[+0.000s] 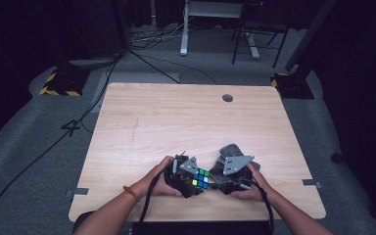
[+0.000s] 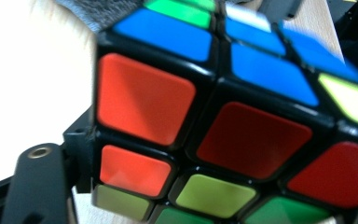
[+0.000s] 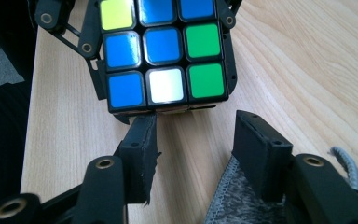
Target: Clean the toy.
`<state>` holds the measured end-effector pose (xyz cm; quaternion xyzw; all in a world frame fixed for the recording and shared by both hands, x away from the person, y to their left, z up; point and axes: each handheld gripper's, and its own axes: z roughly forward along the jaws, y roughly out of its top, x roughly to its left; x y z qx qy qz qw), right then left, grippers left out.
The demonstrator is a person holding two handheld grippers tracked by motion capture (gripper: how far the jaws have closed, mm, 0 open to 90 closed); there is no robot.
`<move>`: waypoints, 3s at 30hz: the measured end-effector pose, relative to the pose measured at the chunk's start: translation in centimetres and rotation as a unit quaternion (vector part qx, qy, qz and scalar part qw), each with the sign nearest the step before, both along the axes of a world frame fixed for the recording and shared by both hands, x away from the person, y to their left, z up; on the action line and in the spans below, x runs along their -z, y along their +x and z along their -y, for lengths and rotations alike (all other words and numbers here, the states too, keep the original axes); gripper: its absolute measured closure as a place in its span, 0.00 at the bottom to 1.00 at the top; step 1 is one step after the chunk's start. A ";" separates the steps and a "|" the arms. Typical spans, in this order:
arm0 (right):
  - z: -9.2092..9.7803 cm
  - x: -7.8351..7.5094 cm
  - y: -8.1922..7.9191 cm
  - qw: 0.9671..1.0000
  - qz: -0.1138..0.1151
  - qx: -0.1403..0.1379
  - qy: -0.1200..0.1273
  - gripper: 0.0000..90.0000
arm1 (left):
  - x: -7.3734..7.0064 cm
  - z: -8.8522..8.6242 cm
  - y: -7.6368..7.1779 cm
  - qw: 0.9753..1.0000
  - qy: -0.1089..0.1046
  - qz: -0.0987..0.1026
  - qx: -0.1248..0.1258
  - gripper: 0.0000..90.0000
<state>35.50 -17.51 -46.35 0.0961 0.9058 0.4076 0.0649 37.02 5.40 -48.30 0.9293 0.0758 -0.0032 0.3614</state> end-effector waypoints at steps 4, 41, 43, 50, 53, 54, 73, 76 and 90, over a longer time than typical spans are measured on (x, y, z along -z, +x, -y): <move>-0.2 -0.1 -0.1 1.000 0.000 0.003 0.008 0.56 | -0.2 -0.3 -0.1 1.000 -0.004 0.004 -0.007 0.18; -1.1 0.9 -0.1 1.000 0.005 -0.005 -0.030 0.56 | -0.1 0.9 -0.7 1.000 0.009 0.012 0.025 0.35; -1.0 0.8 -0.1 1.000 0.009 -0.001 -0.018 0.57 | -0.2 0.8 -0.7 1.000 0.002 0.013 0.025 0.37; -0.6 -0.2 -0.4 1.000 0.020 0.006 0.007 0.58 | -1.1 1.0 -0.6 0.999 -0.024 0.027 0.022 0.35; -0.8 -0.5 -0.7 0.999 0.033 0.002 0.006 0.58 | -1.1 1.4 -0.7 0.999 -0.018 0.027 0.023 0.36; -0.7 -0.7 -0.8 0.999 0.033 0.004 0.016 0.59 | -1.1 1.4 -0.7 0.999 -0.019 0.028 0.026 0.36; 0.0 1.9 1.0 0.998 -0.007 0.015 -0.059 0.51 | -2.6 1.3 -1.4 0.996 -0.063 0.045 0.038 0.37; -0.3 2.1 0.8 0.999 -0.008 0.007 -0.045 0.50 | -2.4 1.4 -1.4 0.997 -0.058 0.042 0.039 0.37; 0.9 1.4 0.9 0.999 -0.013 0.018 0.038 0.51 | -1.3 1.0 -0.9 0.998 -0.043 0.024 0.041 0.36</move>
